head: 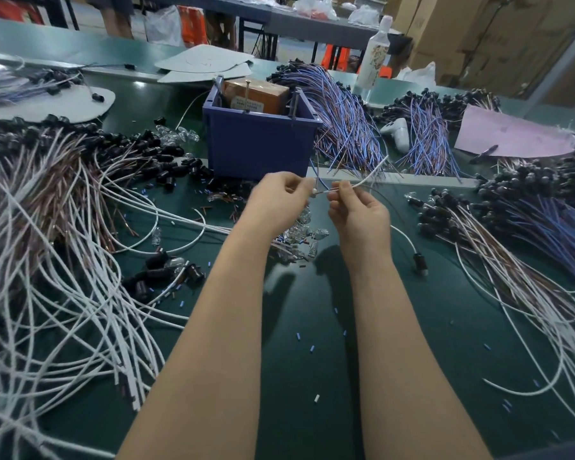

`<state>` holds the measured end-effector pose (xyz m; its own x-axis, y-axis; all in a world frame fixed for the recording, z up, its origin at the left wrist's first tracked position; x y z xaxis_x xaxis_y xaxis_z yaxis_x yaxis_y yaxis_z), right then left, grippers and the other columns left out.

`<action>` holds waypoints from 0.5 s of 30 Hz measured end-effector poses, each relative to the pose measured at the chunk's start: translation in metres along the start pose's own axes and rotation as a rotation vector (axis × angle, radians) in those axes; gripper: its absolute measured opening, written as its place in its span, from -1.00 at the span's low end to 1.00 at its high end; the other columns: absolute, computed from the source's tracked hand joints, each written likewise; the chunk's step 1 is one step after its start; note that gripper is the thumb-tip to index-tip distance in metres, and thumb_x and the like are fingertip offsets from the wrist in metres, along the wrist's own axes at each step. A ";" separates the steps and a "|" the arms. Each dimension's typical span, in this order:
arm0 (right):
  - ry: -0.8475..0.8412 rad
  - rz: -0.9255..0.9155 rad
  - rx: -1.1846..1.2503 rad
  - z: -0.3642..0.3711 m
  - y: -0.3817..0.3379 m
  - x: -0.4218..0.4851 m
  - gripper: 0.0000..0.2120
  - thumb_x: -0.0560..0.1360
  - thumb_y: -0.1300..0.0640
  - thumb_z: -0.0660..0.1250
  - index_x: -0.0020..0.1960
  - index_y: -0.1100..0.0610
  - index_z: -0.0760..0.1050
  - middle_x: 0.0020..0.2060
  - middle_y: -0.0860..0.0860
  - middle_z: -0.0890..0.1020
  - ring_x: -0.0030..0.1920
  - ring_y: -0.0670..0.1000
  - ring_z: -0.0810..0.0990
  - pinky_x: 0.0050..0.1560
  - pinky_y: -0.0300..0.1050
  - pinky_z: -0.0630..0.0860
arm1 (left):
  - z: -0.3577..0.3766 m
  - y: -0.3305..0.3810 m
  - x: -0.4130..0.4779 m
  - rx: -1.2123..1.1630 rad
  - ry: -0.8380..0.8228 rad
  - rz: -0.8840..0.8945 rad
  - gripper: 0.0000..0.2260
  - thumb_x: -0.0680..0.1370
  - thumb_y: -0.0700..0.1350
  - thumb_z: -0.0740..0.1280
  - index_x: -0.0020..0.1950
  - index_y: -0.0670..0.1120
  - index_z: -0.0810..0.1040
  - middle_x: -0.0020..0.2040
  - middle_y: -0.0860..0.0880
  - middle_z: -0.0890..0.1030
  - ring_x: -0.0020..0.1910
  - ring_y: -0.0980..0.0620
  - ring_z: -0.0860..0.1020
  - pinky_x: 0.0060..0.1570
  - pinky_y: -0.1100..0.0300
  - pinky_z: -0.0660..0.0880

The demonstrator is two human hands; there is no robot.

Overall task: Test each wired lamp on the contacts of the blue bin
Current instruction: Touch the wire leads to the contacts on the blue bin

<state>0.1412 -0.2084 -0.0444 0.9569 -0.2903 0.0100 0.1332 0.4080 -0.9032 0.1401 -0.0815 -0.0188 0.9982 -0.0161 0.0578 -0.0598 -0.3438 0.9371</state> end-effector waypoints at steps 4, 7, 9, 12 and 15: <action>-0.043 0.014 -0.020 -0.001 0.001 0.000 -0.80 0.57 0.24 0.27 -0.23 0.21 0.52 -0.49 -0.06 0.58 -0.47 -0.17 0.48 -0.38 -0.37 0.46 | 0.011 -0.001 -0.002 0.122 -0.022 0.060 -0.85 0.60 -0.07 0.26 -0.06 -0.08 0.58 -0.27 0.05 0.61 -0.27 0.12 0.54 -0.26 0.32 0.44; -0.028 0.030 0.010 -0.002 0.001 0.000 -0.80 0.57 0.25 0.27 -0.23 0.22 0.52 -0.50 -0.06 0.56 -0.47 -0.15 0.47 -0.39 -0.36 0.45 | 0.011 0.000 -0.002 0.115 -0.044 0.069 -0.83 0.59 -0.07 0.26 -0.15 -0.06 0.57 -0.33 0.07 0.59 -0.29 0.10 0.52 -0.31 0.27 0.41; -0.017 0.043 0.041 0.000 0.002 -0.001 -0.80 0.57 0.26 0.27 -0.22 0.23 0.52 -0.51 -0.05 0.55 -0.48 -0.15 0.46 -0.39 -0.36 0.45 | 0.010 0.001 -0.003 0.086 -0.079 0.061 -0.81 0.59 -0.06 0.27 -0.19 -0.03 0.57 -0.34 0.07 0.60 -0.29 0.12 0.51 -0.27 0.24 0.42; 0.019 0.071 0.061 0.000 0.002 -0.002 -0.81 0.57 0.27 0.26 -0.22 0.24 0.51 -0.52 -0.05 0.55 -0.50 -0.15 0.45 -0.41 -0.36 0.44 | 0.007 0.001 -0.004 0.057 -0.094 0.013 -0.80 0.57 -0.07 0.28 -0.24 -0.02 0.58 -0.33 0.04 0.62 -0.29 0.13 0.52 -0.23 0.20 0.43; 0.170 0.091 0.155 -0.014 -0.004 0.003 -0.82 0.57 0.26 0.26 -0.20 0.22 0.50 -0.54 -0.07 0.57 -0.52 -0.18 0.49 -0.43 -0.39 0.48 | -0.009 -0.005 -0.004 0.118 0.032 -0.069 -0.81 0.50 -0.13 0.27 -0.26 -0.09 0.62 -0.30 -0.03 0.65 -0.30 0.07 0.51 -0.22 0.21 0.39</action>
<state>0.1398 -0.2228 -0.0471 0.9114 -0.3823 -0.1522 0.0991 0.5628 -0.8206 0.1361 -0.0711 -0.0211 0.9991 0.0409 0.0069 0.0123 -0.4507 0.8926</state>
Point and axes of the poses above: each hand's wrist, its own x-axis towards the middle knuckle, its own z-axis out of the palm, y = z × x, the point moved 3 cm from there along x, towards the middle knuckle
